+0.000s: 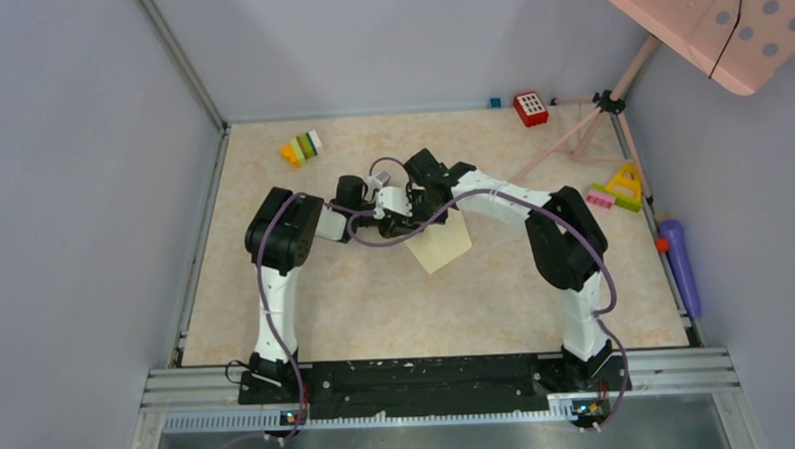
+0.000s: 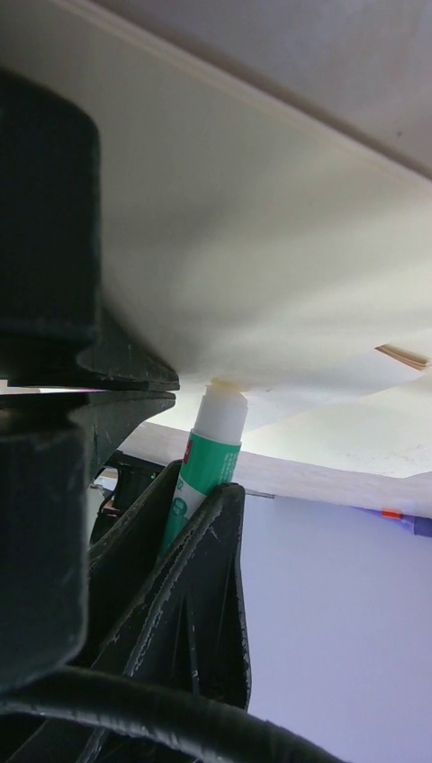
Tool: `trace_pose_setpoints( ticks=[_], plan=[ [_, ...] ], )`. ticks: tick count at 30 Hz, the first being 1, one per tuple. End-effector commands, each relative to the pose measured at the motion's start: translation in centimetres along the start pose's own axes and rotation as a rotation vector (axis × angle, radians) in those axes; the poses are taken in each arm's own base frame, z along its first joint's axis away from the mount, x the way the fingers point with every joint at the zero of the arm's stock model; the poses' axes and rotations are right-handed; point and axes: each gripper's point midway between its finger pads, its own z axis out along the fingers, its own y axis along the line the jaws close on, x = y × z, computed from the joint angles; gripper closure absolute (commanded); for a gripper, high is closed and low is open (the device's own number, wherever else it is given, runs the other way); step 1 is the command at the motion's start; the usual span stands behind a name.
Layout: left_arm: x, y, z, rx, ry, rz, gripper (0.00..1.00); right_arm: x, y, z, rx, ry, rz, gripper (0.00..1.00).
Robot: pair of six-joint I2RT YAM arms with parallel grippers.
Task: Place the letter into the envelope and seal it
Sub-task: Paint the envelope at the center of the board.
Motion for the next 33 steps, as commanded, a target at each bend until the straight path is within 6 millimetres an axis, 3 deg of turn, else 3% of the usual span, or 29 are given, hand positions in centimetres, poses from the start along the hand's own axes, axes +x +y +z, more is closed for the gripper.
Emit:
trace_pose_setpoints(
  ticks=[1, 8, 16, 19, 28, 33],
  plan=[
    [1.6, 3.9, 0.5, -0.134, 0.008, -0.054, 1.0, -0.9, -1.9, -0.1, 0.067, -0.03, 0.014, 1.0],
    [-1.3, -0.6, -1.6, -0.006, -0.054, 0.026, 0.99, -0.9, -1.0, -0.4, 0.037, -0.046, 0.002, 1.0],
    [-2.3, -2.5, -2.5, 0.106, -0.079, 0.022, 0.98, -0.3, -0.1, -0.1, 0.004, -0.027, 0.002, 1.0],
    [-2.9, -1.5, -3.0, 0.055, -0.104, 0.008, 0.99, -0.1, 0.1, -0.2, 0.0, -0.023, -0.001, 1.0],
    [-2.6, 4.1, -2.8, -0.166, -0.115, -0.059, 1.0, -0.5, 0.3, -1.8, -0.013, -0.037, -0.006, 1.0],
    [-2.6, 4.5, -3.1, -0.203, -0.125, -0.06, 1.0, -0.1, 1.2, -2.6, -0.042, -0.026, -0.016, 1.0]
  ],
)
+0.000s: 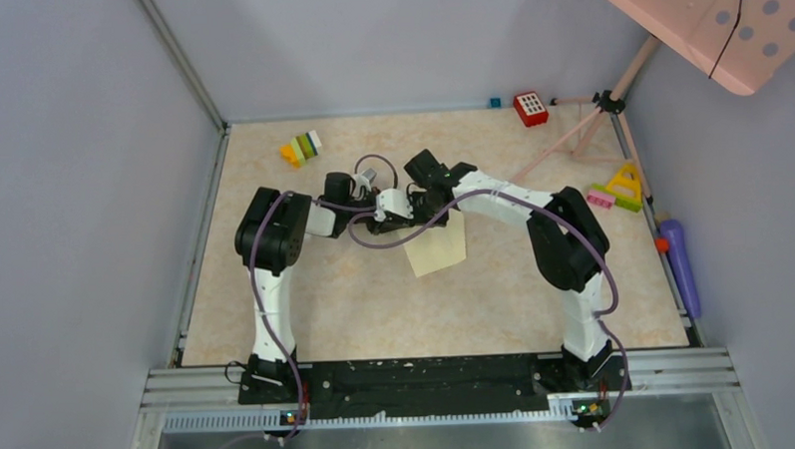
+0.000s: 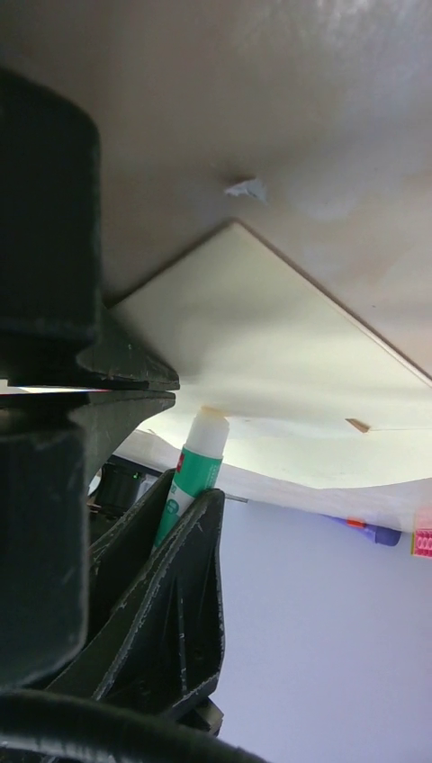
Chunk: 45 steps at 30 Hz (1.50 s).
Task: Place the letter into the envelope and seal it
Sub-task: Paint the envelope at the center of the board.
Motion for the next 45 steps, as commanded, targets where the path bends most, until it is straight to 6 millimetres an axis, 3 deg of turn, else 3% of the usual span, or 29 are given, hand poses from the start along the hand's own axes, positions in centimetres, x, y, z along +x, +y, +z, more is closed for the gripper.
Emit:
trace_pose_setpoints(
  ticks=[1, 11, 23, 33, 45],
  plan=[
    [-0.4, 3.6, -0.3, -0.16, -0.059, -0.013, 1.0, 0.2, 1.1, -2.6, -0.032, -0.009, -0.012, 1.0],
    [-0.3, 3.6, -0.2, -0.192, -0.056, 0.004, 1.0, 0.2, 2.0, -2.8, -0.067, -0.024, -0.013, 1.0],
    [0.2, 3.5, 0.2, -0.212, -0.033, 0.038, 1.0, -0.2, -0.6, -0.2, 0.029, -0.007, 0.04, 1.0],
    [0.5, 3.4, 0.4, -0.216, -0.018, 0.054, 1.0, -0.8, -2.6, 0.5, 0.103, -0.015, 0.072, 1.0],
    [0.6, 3.2, 0.6, -0.22, -0.01, 0.07, 1.0, -0.8, -3.5, 1.3, 0.133, -0.001, 0.086, 1.0]
  ],
)
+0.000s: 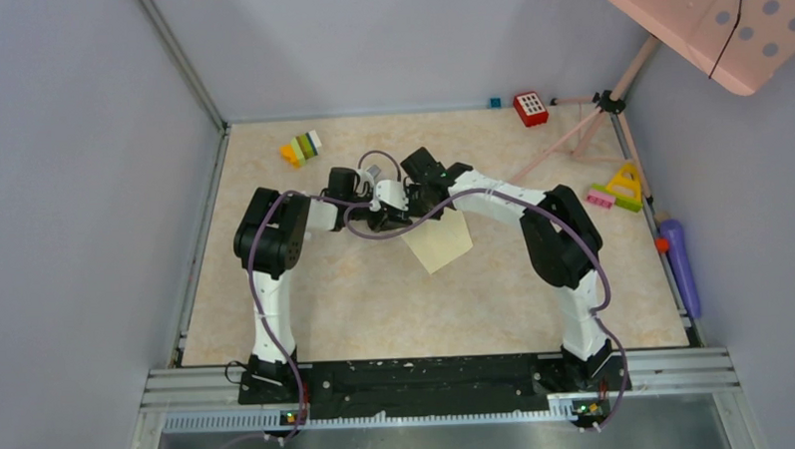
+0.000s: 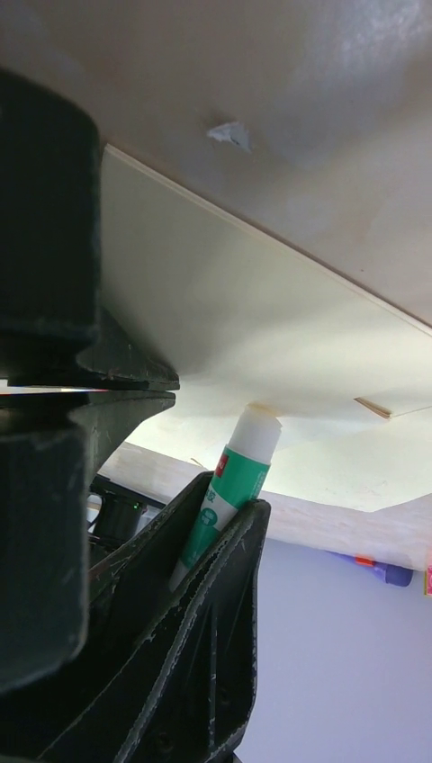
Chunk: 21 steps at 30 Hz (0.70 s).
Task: Place the letter into the envelope and seal it
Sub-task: Paint the envelope at the center of the board.
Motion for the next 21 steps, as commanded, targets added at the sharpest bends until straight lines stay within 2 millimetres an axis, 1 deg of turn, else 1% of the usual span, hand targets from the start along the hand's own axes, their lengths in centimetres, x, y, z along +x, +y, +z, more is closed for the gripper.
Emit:
trace_pose_setpoints(
  ticks=[1, 5, 9, 12, 16, 19, 21],
  plan=[
    [0.6, 3.5, 0.5, -0.145, -0.023, -0.008, 1.0, -0.5, -0.9, 0.4, 0.025, -0.004, 0.015, 1.0],
    [0.6, 3.5, 0.4, -0.149, -0.027, -0.007, 1.0, -0.1, -0.2, -0.7, -0.007, 0.007, -0.003, 1.0],
    [0.5, 3.5, 0.4, -0.154, -0.031, -0.009, 1.0, 0.4, 1.2, -2.4, -0.073, 0.015, -0.038, 1.0],
    [0.4, 3.5, 0.4, -0.157, -0.034, -0.007, 1.0, 1.2, 2.4, -3.2, -0.113, 0.029, -0.061, 1.0],
    [0.4, 3.6, 0.3, -0.164, -0.038, -0.008, 1.0, 2.3, 4.1, -3.6, -0.169, 0.051, -0.078, 1.0],
    [0.4, 3.6, 0.2, -0.173, -0.044, -0.005, 1.0, 2.4, 5.0, -3.9, -0.204, 0.039, -0.078, 1.0],
    [0.5, 3.7, 0.2, -0.179, -0.047, -0.004, 1.0, 2.0, 5.2, -4.1, -0.214, 0.018, -0.075, 1.0]
  ],
)
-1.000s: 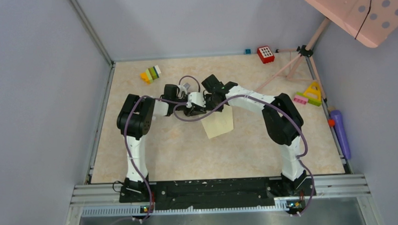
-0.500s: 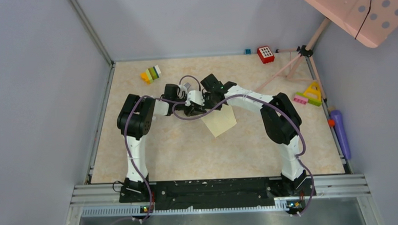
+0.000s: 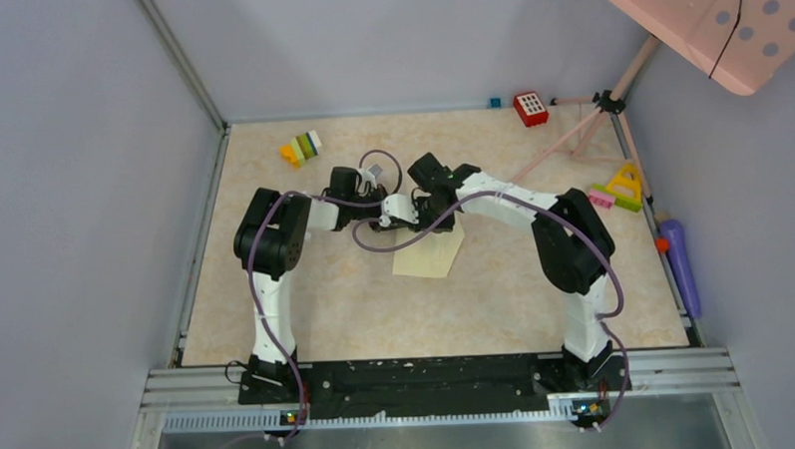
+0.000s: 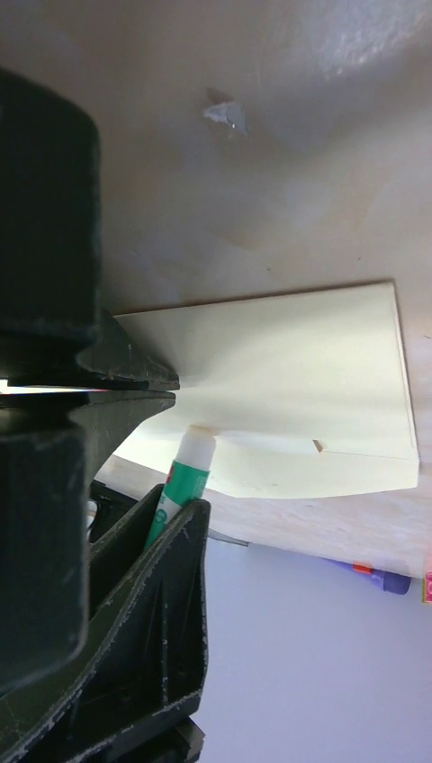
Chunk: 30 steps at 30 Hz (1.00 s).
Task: Place the letter into the envelope and seal it
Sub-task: Paint the envelope at the center of the board.
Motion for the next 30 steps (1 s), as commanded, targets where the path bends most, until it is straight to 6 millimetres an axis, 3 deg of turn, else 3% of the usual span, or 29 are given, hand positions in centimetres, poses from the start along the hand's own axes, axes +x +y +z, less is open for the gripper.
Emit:
trace_pose_setpoints(
  ticks=[1, 12, 20, 30],
  plan=[
    [0.5, 3.8, 0.1, -0.168, -0.04, -0.013, 1.0, -0.2, 1.9, -1.9, -0.067, -0.037, -0.004, 1.0],
    [0.7, 3.6, 0.3, -0.172, -0.036, -0.001, 1.0, -3.7, -0.3, -4.1, 0.014, -0.17, 0.027, 1.0],
    [1.0, 3.4, 0.5, -0.169, -0.027, 0.002, 1.0, -3.0, -1.4, -1.4, 0.087, -0.086, 0.012, 1.0],
    [1.0, 3.4, 0.6, -0.173, -0.028, 0.001, 1.0, -3.4, 1.6, -0.4, -0.042, -0.082, -0.058, 1.0]
  ],
)
